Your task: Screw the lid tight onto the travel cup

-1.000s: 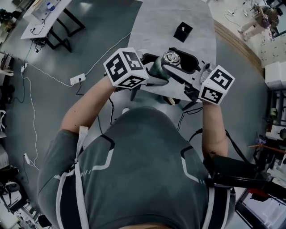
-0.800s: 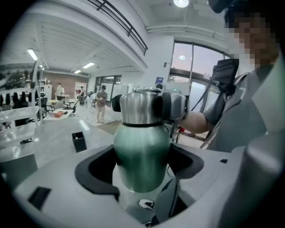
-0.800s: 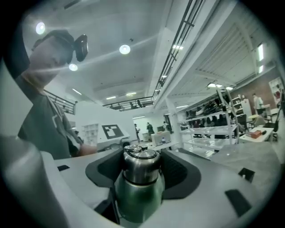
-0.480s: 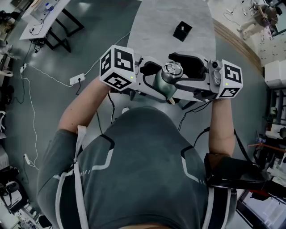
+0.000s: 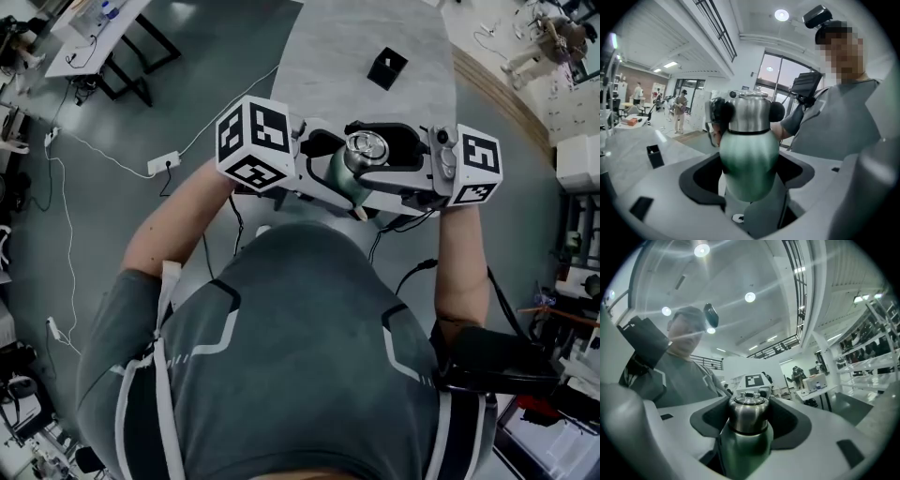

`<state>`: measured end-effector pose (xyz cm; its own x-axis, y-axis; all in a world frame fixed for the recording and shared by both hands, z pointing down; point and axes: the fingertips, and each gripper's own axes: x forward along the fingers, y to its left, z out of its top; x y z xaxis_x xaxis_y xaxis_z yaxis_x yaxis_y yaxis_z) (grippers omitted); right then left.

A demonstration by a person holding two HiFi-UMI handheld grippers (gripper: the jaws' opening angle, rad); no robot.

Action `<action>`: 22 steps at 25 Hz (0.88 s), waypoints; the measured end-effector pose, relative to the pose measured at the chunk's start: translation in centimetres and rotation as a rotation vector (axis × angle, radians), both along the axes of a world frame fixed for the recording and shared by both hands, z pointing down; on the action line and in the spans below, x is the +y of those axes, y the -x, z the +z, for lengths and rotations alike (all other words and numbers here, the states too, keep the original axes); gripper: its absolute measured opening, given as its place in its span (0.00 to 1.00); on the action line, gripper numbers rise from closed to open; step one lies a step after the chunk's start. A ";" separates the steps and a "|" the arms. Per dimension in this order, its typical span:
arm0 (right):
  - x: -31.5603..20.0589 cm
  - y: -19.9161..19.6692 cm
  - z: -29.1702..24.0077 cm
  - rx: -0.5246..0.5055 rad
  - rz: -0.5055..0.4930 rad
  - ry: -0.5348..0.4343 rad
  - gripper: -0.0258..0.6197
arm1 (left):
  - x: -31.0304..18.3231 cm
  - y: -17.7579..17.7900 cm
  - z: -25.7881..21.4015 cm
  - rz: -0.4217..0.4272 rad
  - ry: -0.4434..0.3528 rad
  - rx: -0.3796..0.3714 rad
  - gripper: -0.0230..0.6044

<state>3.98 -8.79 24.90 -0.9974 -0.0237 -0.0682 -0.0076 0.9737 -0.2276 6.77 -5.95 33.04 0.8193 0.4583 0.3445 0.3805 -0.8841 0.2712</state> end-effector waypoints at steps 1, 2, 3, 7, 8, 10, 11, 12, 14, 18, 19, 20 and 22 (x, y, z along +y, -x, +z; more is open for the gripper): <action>-0.7 0.0 0.4 0.013 0.045 -0.003 0.47 | -0.7 -0.1 0.4 -0.031 -0.020 -0.016 0.62; -1.3 0.0 0.8 0.034 0.092 -0.010 0.47 | -1.4 -0.1 0.9 -0.061 -0.042 -0.034 0.62; -1.8 0.0 1.3 0.062 0.137 -0.020 0.47 | -2.0 -0.2 1.5 -0.088 -0.064 -0.054 0.62; -3.2 -0.2 2.9 0.156 0.278 -0.048 0.47 | -3.7 -0.4 3.1 -0.174 -0.125 -0.097 0.62; -3.4 -0.4 3.1 0.158 0.292 -0.043 0.47 | -3.8 -0.4 3.2 -0.181 -0.125 -0.096 0.62; -3.6 -0.7 3.2 0.145 0.302 -0.026 0.47 | -3.9 -0.7 3.3 -0.180 -0.108 -0.087 0.62; -3.6 -0.8 3.3 0.141 0.303 -0.020 0.47 | -3.9 -0.7 3.3 -0.178 -0.101 -0.086 0.62; -3.7 -0.9 3.3 0.141 0.303 -0.018 0.47 | -3.9 -0.8 3.4 -0.177 -0.099 -0.086 0.62; -3.6 -0.9 3.4 0.144 0.303 -0.020 0.47 | -3.9 -0.8 3.5 -0.181 -0.105 -0.087 0.62; -3.8 -1.0 3.2 0.150 0.329 -0.029 0.47 | -4.2 -1.1 3.3 -0.205 -0.118 -0.085 0.62; -4.0 -1.1 3.1 0.148 0.344 -0.026 0.47 | -4.3 -1.1 3.2 -0.212 -0.116 -0.084 0.62; -4.3 -1.1 3.1 0.143 0.361 -0.020 0.47 | -4.6 -1.2 3.2 -0.219 -0.112 -0.084 0.62; -4.7 -1.0 3.1 0.134 0.392 -0.011 0.47 | -4.8 -1.2 3.2 -0.232 -0.105 -0.085 0.62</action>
